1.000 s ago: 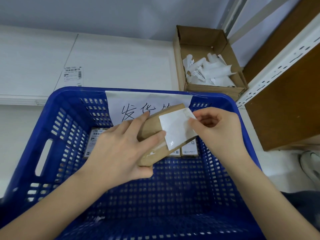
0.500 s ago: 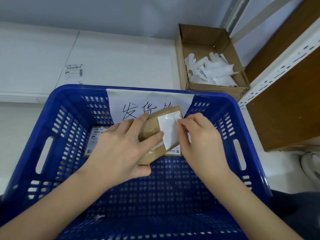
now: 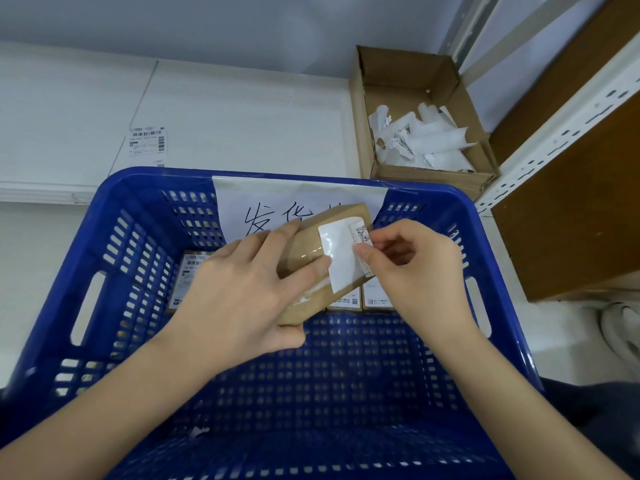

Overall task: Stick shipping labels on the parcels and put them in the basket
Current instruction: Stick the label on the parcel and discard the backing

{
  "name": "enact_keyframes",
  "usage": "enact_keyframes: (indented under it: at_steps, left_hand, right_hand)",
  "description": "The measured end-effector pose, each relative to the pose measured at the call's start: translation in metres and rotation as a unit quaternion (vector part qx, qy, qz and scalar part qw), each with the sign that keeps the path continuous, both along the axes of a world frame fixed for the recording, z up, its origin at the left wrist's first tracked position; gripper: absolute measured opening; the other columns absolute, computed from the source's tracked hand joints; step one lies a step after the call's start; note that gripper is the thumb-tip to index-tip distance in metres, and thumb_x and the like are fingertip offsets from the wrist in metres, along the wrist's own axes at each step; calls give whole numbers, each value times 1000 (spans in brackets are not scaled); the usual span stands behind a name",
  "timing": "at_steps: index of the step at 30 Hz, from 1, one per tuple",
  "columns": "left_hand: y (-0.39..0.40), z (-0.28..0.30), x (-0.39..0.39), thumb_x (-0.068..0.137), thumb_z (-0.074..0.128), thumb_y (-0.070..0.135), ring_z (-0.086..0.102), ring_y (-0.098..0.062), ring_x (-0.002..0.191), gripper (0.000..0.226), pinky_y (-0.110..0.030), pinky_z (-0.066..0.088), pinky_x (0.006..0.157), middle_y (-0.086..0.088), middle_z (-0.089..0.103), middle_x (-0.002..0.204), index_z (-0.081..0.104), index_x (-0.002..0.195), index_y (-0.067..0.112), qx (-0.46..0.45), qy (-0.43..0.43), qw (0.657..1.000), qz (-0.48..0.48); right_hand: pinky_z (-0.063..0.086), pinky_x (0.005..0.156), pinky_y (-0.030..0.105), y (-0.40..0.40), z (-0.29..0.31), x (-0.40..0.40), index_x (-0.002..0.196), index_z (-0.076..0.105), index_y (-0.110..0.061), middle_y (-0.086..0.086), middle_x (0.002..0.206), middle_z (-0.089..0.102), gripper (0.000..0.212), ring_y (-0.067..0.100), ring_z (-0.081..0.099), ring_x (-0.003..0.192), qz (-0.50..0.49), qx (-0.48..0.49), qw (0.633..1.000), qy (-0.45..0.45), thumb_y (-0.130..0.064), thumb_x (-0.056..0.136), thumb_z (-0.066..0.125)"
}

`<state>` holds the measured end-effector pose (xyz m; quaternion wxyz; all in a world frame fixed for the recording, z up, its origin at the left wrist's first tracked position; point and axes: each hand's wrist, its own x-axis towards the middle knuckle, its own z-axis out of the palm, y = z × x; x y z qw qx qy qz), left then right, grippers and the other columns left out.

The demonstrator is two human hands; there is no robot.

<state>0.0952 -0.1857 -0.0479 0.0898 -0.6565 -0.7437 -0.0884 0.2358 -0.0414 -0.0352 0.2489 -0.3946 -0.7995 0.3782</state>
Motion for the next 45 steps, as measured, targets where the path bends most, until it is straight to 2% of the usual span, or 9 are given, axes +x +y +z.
enact_keyframes:
  at_steps: [9,13,15,18,21,27,35,40,45]
  left_hand:
    - [-1,-5,1,35,84,41,66,-37,78,79,-41,54,60,-24,62,118,72,110,21,-40,7,999,-2]
    - [1,-6,2,33,85,42,66,-37,77,80,-41,54,58,-24,63,117,72,110,21,-53,-4,999,-2]
    - [2,-3,3,34,84,42,66,-35,76,79,-39,54,58,-23,64,117,72,109,22,-47,-7,999,-3]
    - [2,-2,3,36,82,42,66,-35,77,79,-38,53,59,-23,63,117,70,112,22,-35,-9,999,-5]
    - [1,-2,2,39,81,43,65,-34,78,82,-37,53,59,-22,62,119,60,116,24,-28,-12,1000,-4]
    - [0,3,4,37,82,44,66,-34,76,78,-36,52,56,-22,64,117,71,112,23,-30,-10,1000,3]
    - [3,0,9,35,77,46,64,-30,65,73,-29,44,49,-17,65,113,72,106,27,-56,-57,996,25]
    - [2,0,11,43,62,48,61,-26,61,72,-24,34,50,-13,65,114,49,111,30,-26,-81,996,35]
    - [3,2,9,44,65,48,63,-26,65,75,-23,33,51,-14,64,117,49,115,31,-3,-67,997,33]
  right_hand:
    - [48,41,37,-20,-24,-6,73,66,1,10,72,60,4,26,56,55,71,322,942,-66,4,76,67]
    - [52,53,36,-18,-19,-1,85,69,-8,4,85,61,4,20,60,69,78,230,968,-63,-7,81,68]
    - [53,65,23,-15,-10,-2,92,65,-19,-5,91,61,13,7,61,74,53,81,995,-39,-15,82,72]
    - [47,65,9,-13,-6,-3,98,56,-23,-11,85,62,27,-4,58,78,30,-68,997,-19,-17,80,75]
    - [45,61,8,-14,-2,-5,88,62,-23,-12,82,65,16,-3,59,74,40,-74,996,-11,-15,82,73]
    - [47,59,11,-10,2,-4,80,64,-23,-8,78,67,15,3,61,68,39,-90,995,33,-10,82,72]
    - [48,49,40,-25,-21,-10,73,63,-4,7,73,59,7,24,56,61,75,291,954,-17,-9,78,62]
    - [49,49,39,-24,-25,-10,72,64,2,13,74,60,20,30,56,61,106,326,939,-2,-7,86,53]
    - [48,51,41,-21,-22,-11,71,65,2,16,73,60,8,32,55,60,94,375,922,29,9,77,64]
